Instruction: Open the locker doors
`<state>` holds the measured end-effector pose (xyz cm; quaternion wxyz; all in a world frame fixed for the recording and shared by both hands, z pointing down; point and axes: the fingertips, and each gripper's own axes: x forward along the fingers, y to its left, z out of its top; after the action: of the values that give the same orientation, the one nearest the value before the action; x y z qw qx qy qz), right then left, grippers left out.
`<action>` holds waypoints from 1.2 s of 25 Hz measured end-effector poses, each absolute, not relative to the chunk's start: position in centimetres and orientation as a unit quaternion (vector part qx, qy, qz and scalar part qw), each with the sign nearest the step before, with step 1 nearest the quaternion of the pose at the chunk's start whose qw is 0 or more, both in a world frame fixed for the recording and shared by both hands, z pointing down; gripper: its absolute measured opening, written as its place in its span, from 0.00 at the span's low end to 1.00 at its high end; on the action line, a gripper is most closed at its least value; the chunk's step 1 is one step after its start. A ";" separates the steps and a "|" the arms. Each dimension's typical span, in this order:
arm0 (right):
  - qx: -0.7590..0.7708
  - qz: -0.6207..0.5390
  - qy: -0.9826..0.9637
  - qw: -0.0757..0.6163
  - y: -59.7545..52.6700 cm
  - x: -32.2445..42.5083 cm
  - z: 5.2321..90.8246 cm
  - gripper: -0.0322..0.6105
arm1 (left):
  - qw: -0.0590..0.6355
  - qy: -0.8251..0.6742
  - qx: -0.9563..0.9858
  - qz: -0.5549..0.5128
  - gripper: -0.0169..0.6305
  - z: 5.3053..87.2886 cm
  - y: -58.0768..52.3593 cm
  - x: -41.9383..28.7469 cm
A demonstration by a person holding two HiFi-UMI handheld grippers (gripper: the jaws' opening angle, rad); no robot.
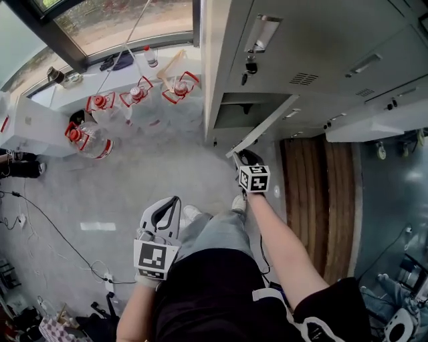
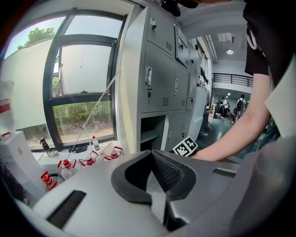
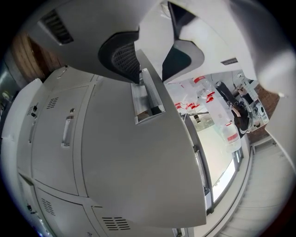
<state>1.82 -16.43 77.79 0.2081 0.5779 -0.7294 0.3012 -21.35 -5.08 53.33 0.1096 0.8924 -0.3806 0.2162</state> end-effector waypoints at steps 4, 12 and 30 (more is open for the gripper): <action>0.580 0.306 -0.726 0.206 -14.1 3.6 77.8 0.32 | 0.108 -0.368 0.898 0.217 0.05 53.1 -4.8 -19.3; 0.575 0.312 -0.725 0.215 -10.4 7.2 77.9 0.31 | 0.104 -0.352 0.906 0.213 0.05 52.6 -3.7 -14.7; 0.596 0.328 -0.702 0.208 -4.6 19.9 77.7 0.18 | 0.096 -0.337 0.911 0.218 0.05 52.0 -3.0 -4.0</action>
<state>19.88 -4.60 77.73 0.2078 0.5963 -0.7024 0.3284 -4.03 -2.99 51.99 0.0960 0.9108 -0.3370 0.2183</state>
